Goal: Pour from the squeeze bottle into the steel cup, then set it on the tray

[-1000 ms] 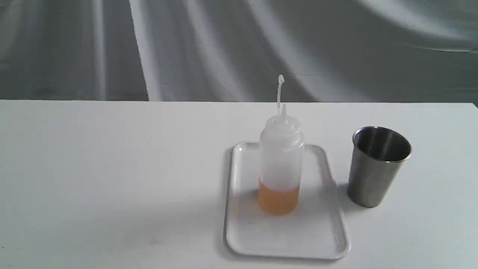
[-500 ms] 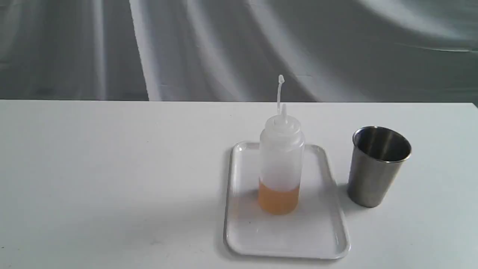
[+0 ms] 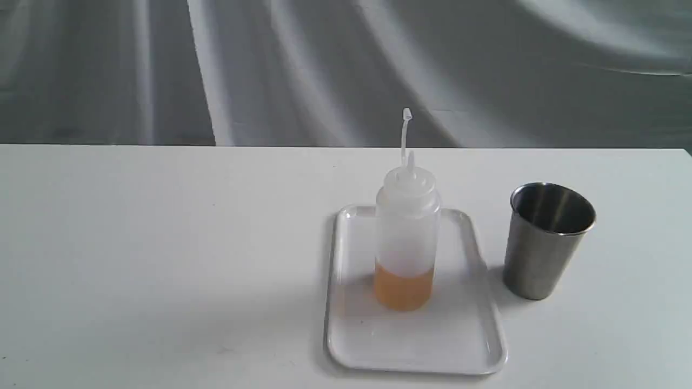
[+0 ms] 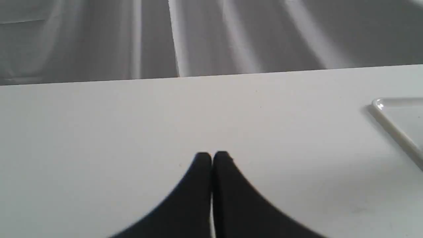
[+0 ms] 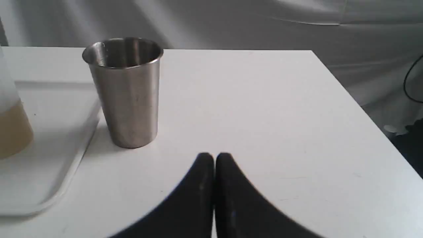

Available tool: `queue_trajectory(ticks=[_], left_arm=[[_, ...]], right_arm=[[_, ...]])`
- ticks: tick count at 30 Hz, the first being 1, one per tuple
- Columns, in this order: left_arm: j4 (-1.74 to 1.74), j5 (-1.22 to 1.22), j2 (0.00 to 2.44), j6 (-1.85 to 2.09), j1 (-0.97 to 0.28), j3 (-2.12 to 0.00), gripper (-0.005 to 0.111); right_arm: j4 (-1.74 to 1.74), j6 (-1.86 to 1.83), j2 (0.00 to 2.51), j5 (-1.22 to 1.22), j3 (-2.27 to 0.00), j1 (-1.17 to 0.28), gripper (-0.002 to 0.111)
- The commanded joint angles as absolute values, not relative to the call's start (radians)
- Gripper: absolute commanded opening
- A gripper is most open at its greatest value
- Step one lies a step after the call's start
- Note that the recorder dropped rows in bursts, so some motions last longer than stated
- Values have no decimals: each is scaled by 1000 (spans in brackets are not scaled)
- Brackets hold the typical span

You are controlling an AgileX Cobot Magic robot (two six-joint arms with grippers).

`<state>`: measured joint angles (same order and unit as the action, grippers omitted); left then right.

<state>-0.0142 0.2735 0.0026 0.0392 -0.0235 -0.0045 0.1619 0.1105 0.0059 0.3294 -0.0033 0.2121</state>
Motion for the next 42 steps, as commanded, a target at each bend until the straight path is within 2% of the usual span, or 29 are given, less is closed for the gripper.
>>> queue_trajectory(ticks=[1, 22, 29, 42], left_arm=[[-15, 266, 0, 37, -22, 0, 0], [-15, 266, 0, 34, -22, 0, 0], [-15, 266, 0, 36, -22, 0, 0], [-15, 266, 0, 34, -22, 0, 0]], right_arm=[[154, 114, 0, 337, 0, 221, 0], [124, 110, 0, 341, 0, 219, 0], [123, 110, 0, 341, 0, 161, 0], [119, 117, 0, 341, 0, 160, 0]])
